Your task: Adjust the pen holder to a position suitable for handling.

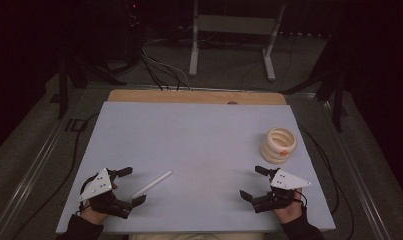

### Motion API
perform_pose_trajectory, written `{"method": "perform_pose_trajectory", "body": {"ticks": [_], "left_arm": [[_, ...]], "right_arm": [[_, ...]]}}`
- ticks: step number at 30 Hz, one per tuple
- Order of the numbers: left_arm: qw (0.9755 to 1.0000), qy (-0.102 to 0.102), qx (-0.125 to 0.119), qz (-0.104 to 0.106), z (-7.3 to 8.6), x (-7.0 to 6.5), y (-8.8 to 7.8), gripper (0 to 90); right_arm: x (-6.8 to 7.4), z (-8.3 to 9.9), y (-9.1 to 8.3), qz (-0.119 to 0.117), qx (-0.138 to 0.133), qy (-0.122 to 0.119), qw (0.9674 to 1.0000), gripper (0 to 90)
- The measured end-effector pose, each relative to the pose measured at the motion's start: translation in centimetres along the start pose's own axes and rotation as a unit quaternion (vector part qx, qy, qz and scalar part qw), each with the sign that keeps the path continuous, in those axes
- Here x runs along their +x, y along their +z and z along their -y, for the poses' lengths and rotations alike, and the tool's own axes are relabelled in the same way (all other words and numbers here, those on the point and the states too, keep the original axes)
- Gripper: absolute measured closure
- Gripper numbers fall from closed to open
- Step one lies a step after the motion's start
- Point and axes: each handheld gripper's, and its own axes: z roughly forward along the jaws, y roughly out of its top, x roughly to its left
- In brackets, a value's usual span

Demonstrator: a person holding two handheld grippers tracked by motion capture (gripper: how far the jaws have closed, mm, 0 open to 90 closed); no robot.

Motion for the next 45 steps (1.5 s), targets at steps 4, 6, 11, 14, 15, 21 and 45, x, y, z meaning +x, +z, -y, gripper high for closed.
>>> {"method": "perform_pose_trajectory", "body": {"ticks": [4, 6, 11, 14, 15, 21, 45], "left_arm": [[1.0000, -0.006, -0.005, 0.001, 0.1, 0.0, -0.1, 0.1], [0.9999, -0.009, -0.007, 0.004, 0.1, 0.0, -0.1, 0.1], [0.9999, -0.007, -0.006, 0.005, 0.2, 0.0, -0.1, 0.1], [0.9999, -0.008, -0.008, 0.005, 0.2, -0.1, -0.1, 0.1], [0.9999, -0.008, -0.008, 0.007, 0.2, -0.1, -0.1, 0.1], [1.0000, -0.002, -0.002, 0.008, 0.1, -0.2, 0.1, 0.1], [0.9999, 0.000, 0.001, 0.010, 0.1, -0.3, 0.2, 0.1]], "right_arm": [[0.2, 0.1, 0.4, -0.016, 0.013, 0.005, 0.9998, 0.0], [0.1, 0.1, 0.5, -0.027, 0.019, 0.017, 0.9993, 0.0], [0.1, 0.1, 0.7, -0.035, 0.024, 0.029, 0.9987, 0.0], [0.2, 0.2, 0.8, -0.036, 0.033, 0.028, 0.9984, 0.0], [0.3, 0.1, 0.8, -0.037, 0.036, 0.027, 0.9983, 0.0], [0.6, -0.3, 0.8, -0.053, 0.040, 0.038, 0.9971, 0.0], [1.2, -6.1, -0.3, -0.088, 0.043, 0.028, 0.9948, 0.0]]}}
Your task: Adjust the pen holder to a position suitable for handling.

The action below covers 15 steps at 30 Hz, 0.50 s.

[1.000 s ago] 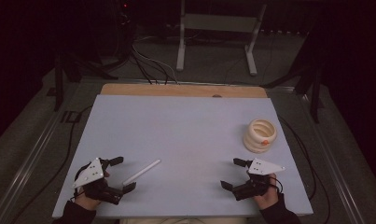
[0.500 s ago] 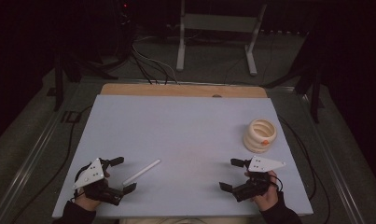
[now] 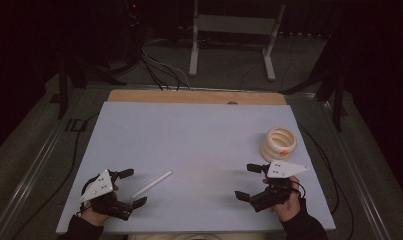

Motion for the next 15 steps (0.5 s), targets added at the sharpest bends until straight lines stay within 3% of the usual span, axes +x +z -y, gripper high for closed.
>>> {"method": "perform_pose_trajectory", "body": {"ticks": [15], "left_arm": [[1.0000, -0.003, -0.004, 0.003, 0.0, 0.0, 0.0, 0.1]], "right_arm": [[-1.6, -3.2, -1.6, 0.043, -0.021, -0.002, 0.9989, 0.0]]}}
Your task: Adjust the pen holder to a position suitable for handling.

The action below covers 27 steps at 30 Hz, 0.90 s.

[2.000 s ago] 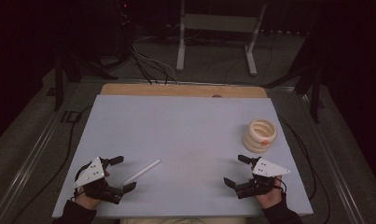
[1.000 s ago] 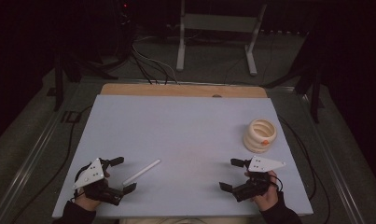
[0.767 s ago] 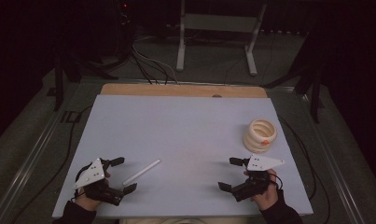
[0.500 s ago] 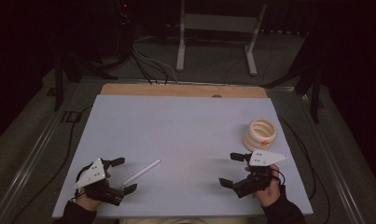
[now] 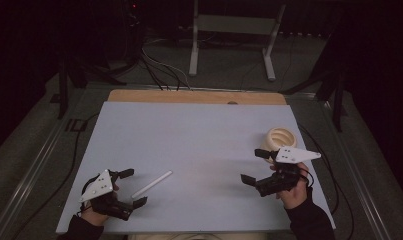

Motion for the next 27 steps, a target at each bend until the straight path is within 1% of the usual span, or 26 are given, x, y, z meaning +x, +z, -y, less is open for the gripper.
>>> {"method": "perform_pose_trajectory", "body": {"ticks": [2, 3, 5, 10, 12, 13, 14, 15, 17, 20, 21, 22, 24, 26, 27], "left_arm": [[1.0000, 0.000, 0.001, 0.001, 0.0, 0.0, 0.0, 0.1], [1.0000, 0.000, 0.001, 0.001, 0.0, 0.0, 0.1, 0.1], [1.0000, 0.000, 0.001, 0.001, 0.0, 0.0, 0.1, 0.1], [1.0000, 0.000, 0.000, 0.002, 0.0, -0.1, 0.1, 0.1], [1.0000, 0.000, 0.001, 0.002, 0.0, 0.0, 0.1, 0.1], [1.0000, 0.000, 0.001, 0.002, 0.0, 0.0, 0.1, 0.1], [1.0000, 0.000, 0.002, 0.002, 0.0, 0.0, 0.1, 0.1], [1.0000, -0.001, 0.001, 0.003, 0.0, 0.0, 0.1, 0.1], [1.0000, 0.000, 0.002, 0.002, 0.0, 0.0, 0.1, 0.1], [1.0000, 0.000, 0.002, 0.002, 0.0, 0.0, 0.1, 0.1], [1.0000, 0.000, 0.001, 0.002, 0.0, 0.0, 0.1, 0.1], [1.0000, 0.000, 0.002, 0.002, 0.0, 0.0, 0.1, 0.1], [1.0000, 0.000, 0.001, 0.002, 0.0, 0.1, 0.1, 0.1], [1.0000, -0.002, 0.001, 0.002, 0.0, 0.1, 0.1, 0.1], [1.0000, -0.001, 0.001, 0.002, 0.0, 0.1, 0.1, 0.1]], "right_arm": [[-0.4, -0.4, -0.2, 0.003, -0.002, 0.002, 1.0000, 0.0], [-0.6, -0.6, -0.3, 0.009, -0.004, 0.002, 0.9999, 0.0], [-1.0, -1.0, -0.5, 0.015, -0.005, 0.003, 0.9999, 0.0], [-2.2, -1.6, -0.9, 0.036, -0.004, 0.012, 0.9993, 0.0], [-2.7, -1.8, -1.2, 0.041, -0.006, 0.013, 0.9990, 0.0], [-2.7, -1.8, -1.2, 0.041, -0.006, 0.013, 0.9990, 0.0], [-2.9, -1.9, -1.3, 0.044, -0.006, 0.015, 0.9989, 0.0], [-3.4, -2.2, -1.6, 0.051, -0.011, 0.018, 0.9985, 0.0], [-3.8, -2.4, -2.0, 0.061, -0.011, 0.019, 0.9979, 0.0], [-4.3, -2.6, -2.4, 0.067, -0.014, 0.025, 0.9973, 0.0], [-4.8, -2.7, -2.7, 0.077, -0.018, 0.030, 0.9964, 0.0], [-5.1, -2.8, -2.9, 0.080, -0.017, 0.033, 0.9961, 0.0], [-5.5, -2.8, -3.2, 0.094, -0.018, 0.038, 0.9947, 0.0], [-5.8, -2.9, -3.4, 0.098, -0.018, 0.041, 0.9942, 0.0], [-6.2, -2.9, -3.6, 0.111, -0.018, 0.045, 0.9927, 0.0]]}}
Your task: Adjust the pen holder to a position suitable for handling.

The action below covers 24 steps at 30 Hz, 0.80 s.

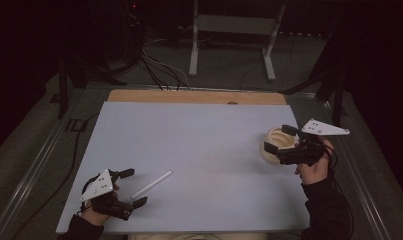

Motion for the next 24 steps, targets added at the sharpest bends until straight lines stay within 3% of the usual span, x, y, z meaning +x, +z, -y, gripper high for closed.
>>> {"method": "perform_pose_trajectory", "body": {"ticks": [10, 19, 22, 24], "left_arm": [[1.0000, 0.000, 0.000, 0.000, 0.0, 0.0, 0.0, 0.1], [1.0000, 0.001, 0.001, 0.000, 0.0, 0.0, 0.0, 0.1], [1.0000, 0.001, 0.001, 0.000, 0.0, 0.0, 0.0, 0.1], [1.0000, 0.000, 0.001, 0.000, 0.0, 0.0, 0.0, 0.1]], "right_arm": [[-2.2, -0.2, -0.5, 0.053, 0.005, 0.031, 0.9981, 0.0], [-4.4, 0.4, -0.3, 0.095, 0.033, 0.069, 0.9926, 0.0], [-5.1, 0.7, 0.0, 0.119, 0.043, 0.093, 0.9876, 0.0], [-5.7, 0.9, 0.3, 0.141, 0.053, 0.111, 0.9824, 0.0]]}}
